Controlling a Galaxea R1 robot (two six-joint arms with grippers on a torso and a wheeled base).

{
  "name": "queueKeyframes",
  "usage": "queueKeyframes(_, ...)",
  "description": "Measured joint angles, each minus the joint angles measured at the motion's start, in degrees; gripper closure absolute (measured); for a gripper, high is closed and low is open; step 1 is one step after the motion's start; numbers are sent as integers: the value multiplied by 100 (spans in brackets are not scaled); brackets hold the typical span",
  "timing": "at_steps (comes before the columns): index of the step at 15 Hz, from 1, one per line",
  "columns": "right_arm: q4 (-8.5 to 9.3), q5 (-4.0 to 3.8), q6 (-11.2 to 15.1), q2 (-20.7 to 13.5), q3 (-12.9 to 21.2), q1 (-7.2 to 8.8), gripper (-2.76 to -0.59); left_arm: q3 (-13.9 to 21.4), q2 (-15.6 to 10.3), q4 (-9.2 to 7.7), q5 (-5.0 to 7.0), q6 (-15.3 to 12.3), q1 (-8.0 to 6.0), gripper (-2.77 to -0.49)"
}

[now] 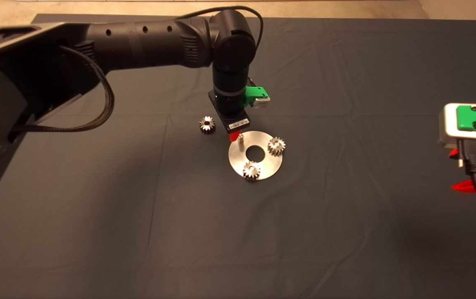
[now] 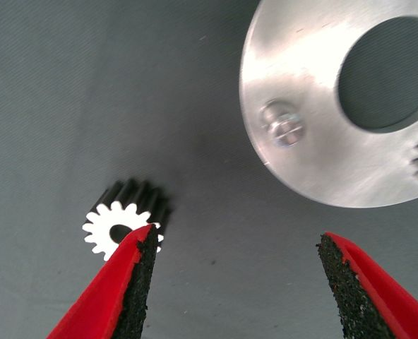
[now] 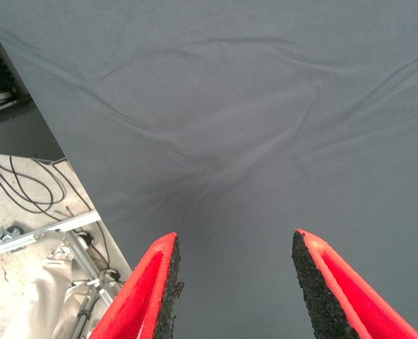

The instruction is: Install three planetary gears onto the carrier pins

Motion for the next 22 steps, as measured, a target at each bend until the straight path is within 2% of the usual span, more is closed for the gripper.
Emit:
queueKeyframes(3,2,2,0,0,2,0,-116,-24,-83,120,1,41,0,-160)
queueKeyframes(12,112,2,0,-1,4,0,-116,-27,-336,234,1,171,0,-160)
queueKeyframes(15,142,2,0,-1,4,0,-116,-27,-356,282,1,234,0,-160)
queueKeyframes(19,186,0,0,0,4,2,-116,-182,-356,469,0,283,0,-160)
queueKeyframes(22,197,2,0,0,4,2,-116,-276,-351,523,0,300,2,-160)
